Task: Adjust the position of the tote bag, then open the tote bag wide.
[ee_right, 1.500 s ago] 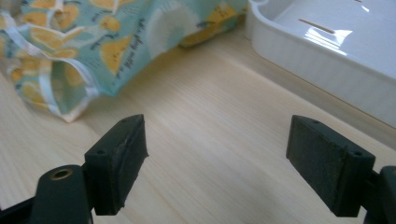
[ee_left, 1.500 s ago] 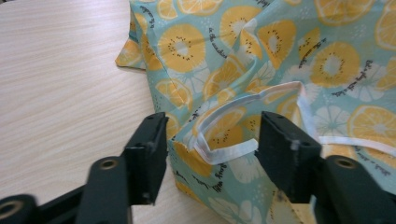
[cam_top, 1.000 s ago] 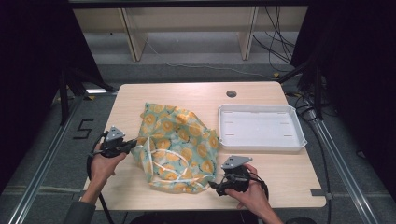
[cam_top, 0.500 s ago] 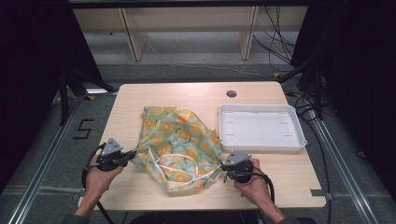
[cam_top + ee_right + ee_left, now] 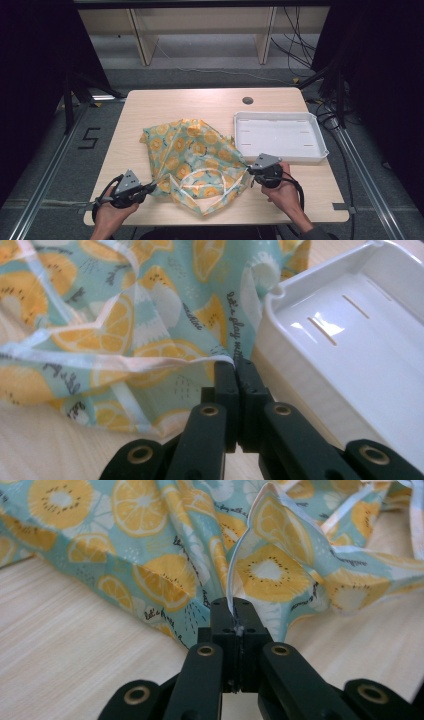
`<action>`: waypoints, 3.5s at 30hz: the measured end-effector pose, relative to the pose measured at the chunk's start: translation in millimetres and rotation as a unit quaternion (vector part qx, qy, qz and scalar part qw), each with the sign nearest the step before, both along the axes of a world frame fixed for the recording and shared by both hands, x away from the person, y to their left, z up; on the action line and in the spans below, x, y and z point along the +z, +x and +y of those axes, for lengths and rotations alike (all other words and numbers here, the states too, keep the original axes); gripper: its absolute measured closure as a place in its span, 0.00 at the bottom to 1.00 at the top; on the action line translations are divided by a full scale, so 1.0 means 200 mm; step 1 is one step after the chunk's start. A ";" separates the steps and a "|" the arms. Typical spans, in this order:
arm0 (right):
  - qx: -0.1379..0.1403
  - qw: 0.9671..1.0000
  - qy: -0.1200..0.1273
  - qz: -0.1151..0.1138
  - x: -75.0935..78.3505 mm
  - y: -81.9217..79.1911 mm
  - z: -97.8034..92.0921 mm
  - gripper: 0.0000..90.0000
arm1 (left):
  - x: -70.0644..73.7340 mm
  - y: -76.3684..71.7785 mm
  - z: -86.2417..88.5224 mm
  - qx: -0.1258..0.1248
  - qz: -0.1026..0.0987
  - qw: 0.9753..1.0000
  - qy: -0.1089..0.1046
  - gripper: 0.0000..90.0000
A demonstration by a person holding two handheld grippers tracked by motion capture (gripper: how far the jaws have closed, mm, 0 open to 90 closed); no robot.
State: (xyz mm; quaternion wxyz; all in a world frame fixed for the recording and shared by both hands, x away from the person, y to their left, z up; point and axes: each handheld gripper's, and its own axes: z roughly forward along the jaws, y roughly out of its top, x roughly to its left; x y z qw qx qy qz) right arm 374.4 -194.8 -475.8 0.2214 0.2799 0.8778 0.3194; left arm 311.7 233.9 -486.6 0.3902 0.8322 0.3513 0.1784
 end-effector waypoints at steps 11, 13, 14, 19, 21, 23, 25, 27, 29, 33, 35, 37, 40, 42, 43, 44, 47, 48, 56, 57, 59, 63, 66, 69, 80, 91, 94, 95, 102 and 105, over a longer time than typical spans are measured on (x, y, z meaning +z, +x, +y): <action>-0.005 1.000 0.028 0.006 0.03 -0.05 -0.03 0.66 | 0.01 -0.04 0.02 0.020 -0.007 1.000 0.004 0.75; -0.008 0.999 0.033 0.003 0.03 -0.05 -0.03 0.61 | 0.02 -0.04 0.02 0.021 -0.013 1.000 0.012 0.72; -0.009 0.999 0.035 0.007 0.04 -0.06 -0.04 0.56 | 0.04 -0.05 0.03 0.025 -0.010 0.999 0.029 0.65; 0.002 0.999 0.054 -0.008 0.09 -0.12 -0.04 0.49 | 0.07 -0.09 0.00 0.047 -0.017 0.999 -0.001 0.52; 0.028 0.997 0.073 -0.002 0.11 -0.15 -0.02 0.46 | 0.09 -0.12 0.00 0.046 -0.017 0.999 -0.004 0.51; 0.030 0.996 0.083 0.010 0.11 -0.17 -0.01 0.45 | 0.09 -0.13 0.00 0.041 -0.017 0.999 0.000 0.49; 0.073 0.993 0.090 0.029 0.10 -0.22 0.05 0.44 | 0.09 -0.15 -0.01 0.047 -0.025 0.999 -0.003 0.46; 0.087 0.991 0.094 0.039 0.09 -0.24 0.09 0.43 | 0.09 -0.17 -0.02 0.052 -0.018 0.998 -0.021 0.46; 0.096 0.990 0.095 0.045 0.08 -0.25 0.11 0.41 | 0.10 -0.18 -0.02 0.048 -0.015 0.999 -0.011 0.46; 0.135 0.984 0.101 0.061 0.05 -0.28 0.19 0.40 | 0.09 -0.19 -0.02 0.040 -0.012 0.999 -0.004 0.44; 0.150 0.981 0.099 0.074 0.02 -0.30 0.24 0.37 | 0.07 -0.19 -0.03 0.053 -0.004 0.998 -0.021 0.41; 0.157 0.980 0.095 0.076 0.00 -0.31 0.26 0.35 | 0.07 -0.19 -0.02 0.043 -0.003 0.999 -0.007 0.40; 0.170 0.977 0.095 0.083 -0.02 -0.32 0.30 0.33 | 0.07 -0.19 -0.02 0.046 -0.004 0.999 -0.005 0.38; 0.177 0.976 0.092 0.086 -0.03 -0.31 0.31 0.32 | 0.06 -0.19 -0.03 0.054 0.004 0.998 -0.022 0.37; 0.183 0.974 0.092 0.094 -0.05 -0.31 0.33 0.31 | 0.06 -0.19 -0.02 0.044 0.004 0.999 -0.010 0.37; 0.183 0.974 0.092 0.094 -0.05 -0.31 0.33 0.31 | 0.06 -0.18 -0.01 0.043 0.003 0.999 -0.009 0.37; 0.188 0.972 0.090 0.104 -0.08 -0.31 0.35 0.30 | 0.05 -0.18 0.00 0.049 0.010 0.999 -0.015 0.35; 0.189 0.972 0.086 0.108 -0.08 -0.31 0.36 0.29 | 0.04 -0.18 -0.01 0.059 0.014 0.998 -0.027 0.35; 0.202 0.970 0.058 0.126 -0.15 -0.28 0.40 0.42 | 0.04 -0.18 0.00 0.053 0.013 0.998 -0.015 0.35; 0.215 0.969 0.049 0.114 -0.15 -0.27 0.40 0.60 | 0.04 -0.18 0.00 0.051 0.009 0.999 -0.016 0.35; 0.212 0.968 0.051 0.125 -0.15 -0.28 0.40 0.68 | 0.04 -0.18 0.00 0.057 0.008 0.998 -0.022 0.35; 0.226 0.964 0.053 0.128 -0.14 -0.26 0.40 0.99 | 0.04 -0.18 0.01 0.052 0.009 0.999 -0.012 0.35; 0.231 0.963 0.061 0.121 -0.11 -0.26 0.40 1.00 | 0.04 -0.18 0.01 0.052 0.007 0.999 -0.008 0.34; 0.237 0.963 0.081 0.097 -0.04 -0.22 0.40 1.00 | 0.04 -0.18 0.00 0.062 0.010 0.998 -0.018 0.34; 0.214 0.966 0.135 0.060 0.17 -0.05 0.38 1.00 | 0.08 -0.18 0.01 0.058 -0.016 0.998 -0.013 0.33; 0.182 0.970 0.151 0.050 0.34 0.18 0.39 1.00 | 0.14 -0.13 -0.12 0.046 -0.063 0.997 0.000 0.32; 0.165 0.974 0.150 0.045 0.37 0.25 0.38 1.00 | 0.17 -0.08 -0.15 0.034 -0.072 0.996 0.027 0.32; 0.163 0.974 0.147 0.049 0.38 0.27 0.38 1.00 | 0.17 -0.06 -0.16 0.028 -0.073 0.996 0.032 0.32; 0.132 0.980 0.140 0.050 0.39 0.43 0.41 1.00 | 0.17 0.12 -0.21 -0.001 -0.062 0.995 0.081 0.33; 0.120 0.983 0.129 0.056 0.39 0.49 0.43 1.00 | 0.14 0.19 -0.23 -0.004 -0.035 0.996 0.085 0.34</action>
